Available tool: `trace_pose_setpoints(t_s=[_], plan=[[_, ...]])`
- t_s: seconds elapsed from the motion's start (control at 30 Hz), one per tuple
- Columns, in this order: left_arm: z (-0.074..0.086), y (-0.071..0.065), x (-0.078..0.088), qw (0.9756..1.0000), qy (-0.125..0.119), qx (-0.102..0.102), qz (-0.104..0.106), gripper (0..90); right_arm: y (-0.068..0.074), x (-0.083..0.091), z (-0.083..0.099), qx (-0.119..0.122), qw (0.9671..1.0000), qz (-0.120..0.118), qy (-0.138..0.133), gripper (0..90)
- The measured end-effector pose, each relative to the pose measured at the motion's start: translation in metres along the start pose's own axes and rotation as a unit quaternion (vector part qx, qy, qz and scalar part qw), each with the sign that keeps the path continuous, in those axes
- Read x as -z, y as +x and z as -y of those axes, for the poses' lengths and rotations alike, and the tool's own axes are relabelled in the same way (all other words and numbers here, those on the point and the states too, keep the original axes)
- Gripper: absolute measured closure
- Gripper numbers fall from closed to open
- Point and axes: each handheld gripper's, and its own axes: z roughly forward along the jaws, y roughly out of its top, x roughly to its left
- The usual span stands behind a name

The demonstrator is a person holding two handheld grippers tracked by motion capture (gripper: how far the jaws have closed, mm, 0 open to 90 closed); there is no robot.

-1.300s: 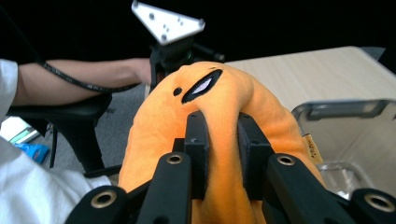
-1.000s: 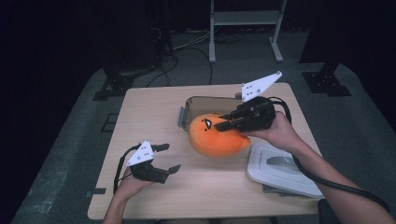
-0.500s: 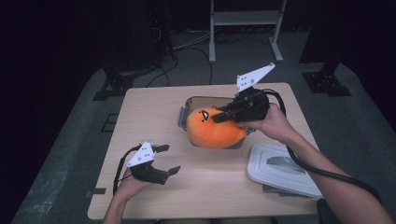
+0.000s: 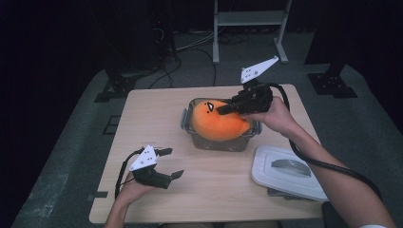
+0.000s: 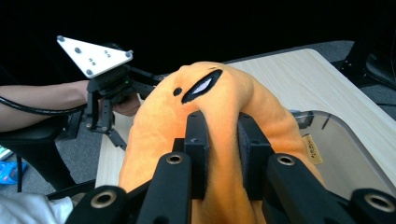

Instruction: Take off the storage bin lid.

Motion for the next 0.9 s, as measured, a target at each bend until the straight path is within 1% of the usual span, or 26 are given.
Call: trace_pose_setpoints(t_s=[0.3,0.37,0.5,0.73,0.77,0.83,0.9], plan=[[0.001,0.000,0.001,1.0000,0.005,-0.002,-0.001,13.1,-0.014,-0.004,-0.002,-0.008,0.9999,0.007,0.003,76.5],[0.001,0.000,0.001,1.0000,0.005,-0.001,-0.002,13.1,-0.018,-0.005,-0.002,-0.007,0.9999,0.009,0.005,76.5],[0.001,0.000,0.001,1.0000,0.004,0.000,-0.002,13.1,-0.024,-0.008,-0.003,-0.013,0.9999,0.010,0.004,76.5],[0.001,0.000,0.002,1.0000,0.004,0.000,-0.002,13.1,-0.033,-0.013,0.001,-0.018,0.9998,0.011,0.006,76.5],[0.001,0.000,0.001,1.0000,0.004,0.000,-0.002,13.1,-0.037,-0.015,0.003,-0.021,0.9997,0.012,0.005,76.5],[0.001,0.000,0.001,1.0000,0.004,0.001,-0.001,13.1,-0.038,-0.016,0.004,-0.021,0.9997,0.013,0.008,76.5],[0.001,0.000,0.002,1.0000,0.004,0.000,-0.002,13.1,-0.043,-0.019,0.007,-0.027,0.9995,0.015,0.009,76.5]])
